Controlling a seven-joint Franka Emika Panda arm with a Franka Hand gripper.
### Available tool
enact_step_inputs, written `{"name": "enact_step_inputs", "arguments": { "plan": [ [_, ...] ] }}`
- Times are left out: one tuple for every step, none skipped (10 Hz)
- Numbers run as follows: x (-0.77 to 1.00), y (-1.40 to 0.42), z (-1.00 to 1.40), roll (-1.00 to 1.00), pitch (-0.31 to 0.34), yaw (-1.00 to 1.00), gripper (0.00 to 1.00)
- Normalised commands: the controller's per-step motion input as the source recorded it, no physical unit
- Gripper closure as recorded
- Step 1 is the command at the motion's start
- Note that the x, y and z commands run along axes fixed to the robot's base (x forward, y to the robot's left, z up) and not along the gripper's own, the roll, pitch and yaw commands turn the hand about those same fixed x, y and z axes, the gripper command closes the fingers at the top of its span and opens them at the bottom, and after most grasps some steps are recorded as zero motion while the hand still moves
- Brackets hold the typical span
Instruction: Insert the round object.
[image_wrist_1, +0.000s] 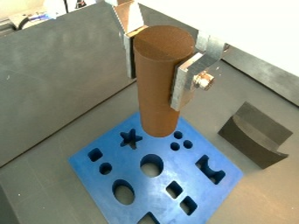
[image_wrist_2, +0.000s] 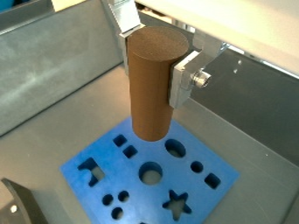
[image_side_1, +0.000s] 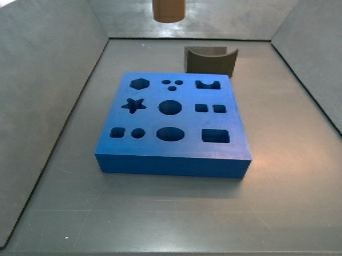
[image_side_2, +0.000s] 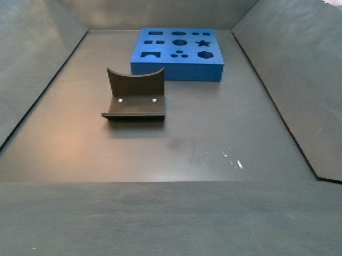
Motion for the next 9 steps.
{"name": "enact_step_inputs", "arguments": {
  "plan": [
    [0.31,0.0,-0.84,0.21,-0.039,0.18,1.0],
    [0.06,-0.26,-1.0,0.06,-0.019,0.16,1.0],
    [0.06,-0.33,-1.0,0.04,0.0,0.11,1.0],
    [0.07,-0.35,-1.0,0.02,0.0,0.07,1.0],
    [0.05,-0.19,-1.0,0.01,0.0,0.04,1.0],
    [-0.05,0.21,-1.0,0.0,-0.026,0.0,1.0],
    [-0.2,0.41,-1.0,0.02,-0.04,0.0,1.0],
    [-0.16,0.42,-1.0,0.03,-0.02,0.0,1.0],
    [0.0,0.37,-1.0,0.0,-0.014,0.0,1.0]
  ]
}}
